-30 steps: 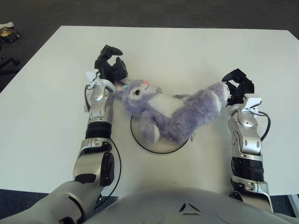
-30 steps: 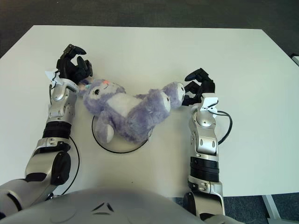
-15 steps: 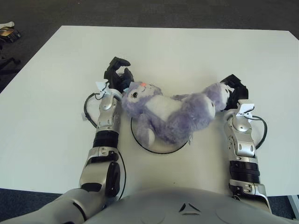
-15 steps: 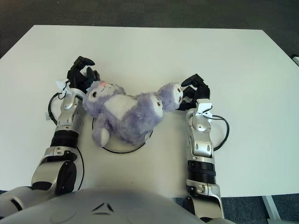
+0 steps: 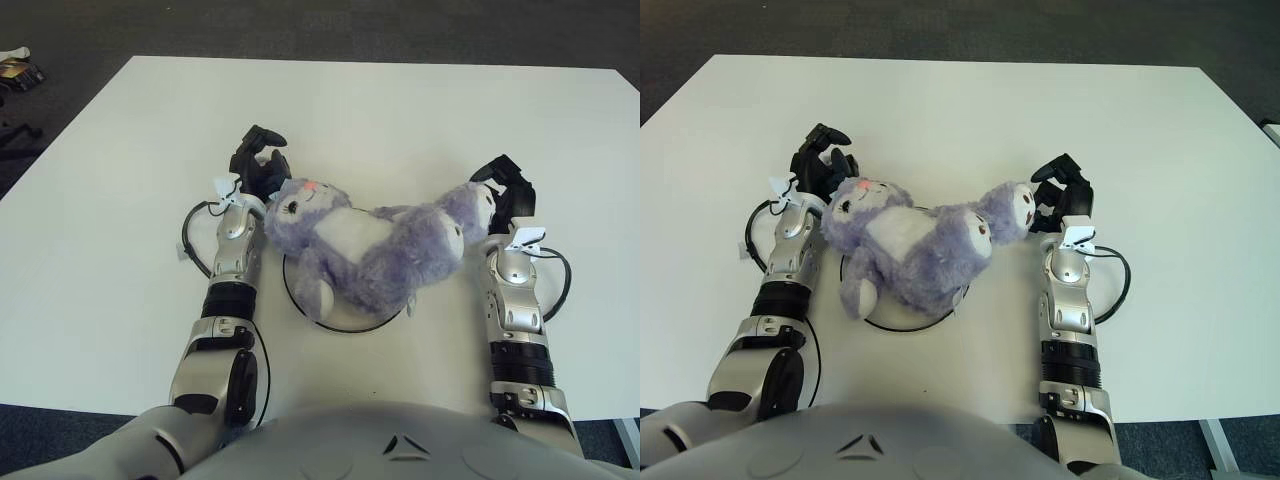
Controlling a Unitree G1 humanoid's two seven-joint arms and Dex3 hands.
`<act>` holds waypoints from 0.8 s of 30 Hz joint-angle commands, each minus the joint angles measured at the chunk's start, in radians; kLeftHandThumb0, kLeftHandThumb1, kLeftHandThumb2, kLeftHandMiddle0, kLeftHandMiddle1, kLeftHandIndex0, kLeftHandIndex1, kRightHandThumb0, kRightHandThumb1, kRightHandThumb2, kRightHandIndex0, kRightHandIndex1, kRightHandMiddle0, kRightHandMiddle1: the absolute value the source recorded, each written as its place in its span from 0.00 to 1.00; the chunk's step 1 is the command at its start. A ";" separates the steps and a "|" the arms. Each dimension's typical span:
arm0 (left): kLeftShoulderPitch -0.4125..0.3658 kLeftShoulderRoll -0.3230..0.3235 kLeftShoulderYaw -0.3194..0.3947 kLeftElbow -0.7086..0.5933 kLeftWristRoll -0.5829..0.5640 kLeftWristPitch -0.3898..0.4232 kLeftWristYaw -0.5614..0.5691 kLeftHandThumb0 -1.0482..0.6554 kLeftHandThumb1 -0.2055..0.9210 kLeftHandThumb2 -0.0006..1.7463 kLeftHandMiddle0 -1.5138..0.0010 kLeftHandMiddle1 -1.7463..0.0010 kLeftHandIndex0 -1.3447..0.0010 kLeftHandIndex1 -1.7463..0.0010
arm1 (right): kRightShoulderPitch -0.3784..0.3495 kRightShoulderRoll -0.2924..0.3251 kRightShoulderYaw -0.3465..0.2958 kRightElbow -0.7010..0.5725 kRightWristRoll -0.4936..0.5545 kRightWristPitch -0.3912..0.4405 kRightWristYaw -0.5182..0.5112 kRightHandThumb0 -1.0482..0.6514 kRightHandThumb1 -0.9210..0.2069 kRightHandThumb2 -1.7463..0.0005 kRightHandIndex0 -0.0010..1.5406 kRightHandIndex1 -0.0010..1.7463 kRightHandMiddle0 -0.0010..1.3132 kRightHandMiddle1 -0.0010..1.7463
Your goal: Put the doll into the plate.
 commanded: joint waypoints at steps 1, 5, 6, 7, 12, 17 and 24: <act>0.043 -0.015 -0.023 0.005 0.009 -0.007 -0.014 0.33 0.43 0.78 0.13 0.00 0.52 0.00 | 0.038 0.018 -0.008 0.036 0.014 -0.001 -0.003 0.34 0.53 0.25 0.83 1.00 0.47 1.00; 0.048 -0.015 -0.030 0.000 0.013 -0.010 -0.010 0.33 0.44 0.77 0.13 0.00 0.52 0.00 | 0.036 0.015 -0.008 0.036 0.016 0.013 -0.003 0.34 0.52 0.26 0.82 1.00 0.45 1.00; 0.050 -0.015 -0.032 -0.001 0.013 -0.010 -0.009 0.33 0.44 0.77 0.13 0.00 0.53 0.00 | 0.036 0.014 -0.007 0.035 0.017 0.016 -0.003 0.34 0.51 0.27 0.82 1.00 0.45 1.00; 0.051 -0.015 -0.034 -0.003 0.015 -0.011 -0.009 0.33 0.44 0.77 0.13 0.00 0.53 0.00 | 0.037 0.014 -0.007 0.033 0.017 0.022 -0.003 0.34 0.51 0.27 0.82 1.00 0.45 1.00; 0.057 -0.012 -0.042 -0.008 0.020 -0.012 -0.009 0.33 0.44 0.77 0.13 0.00 0.53 0.00 | 0.038 0.011 -0.005 0.019 0.023 0.061 0.003 0.34 0.50 0.27 0.82 1.00 0.45 1.00; 0.061 -0.009 -0.048 -0.015 0.027 -0.007 -0.005 0.33 0.44 0.77 0.13 0.00 0.53 0.00 | 0.040 0.010 -0.003 0.000 0.021 0.104 0.002 0.34 0.50 0.27 0.83 1.00 0.45 1.00; 0.063 -0.015 -0.045 -0.023 0.016 0.004 -0.005 0.33 0.44 0.77 0.13 0.00 0.53 0.00 | 0.045 0.004 0.009 -0.030 -0.003 0.163 -0.007 0.34 0.52 0.26 0.83 1.00 0.46 1.00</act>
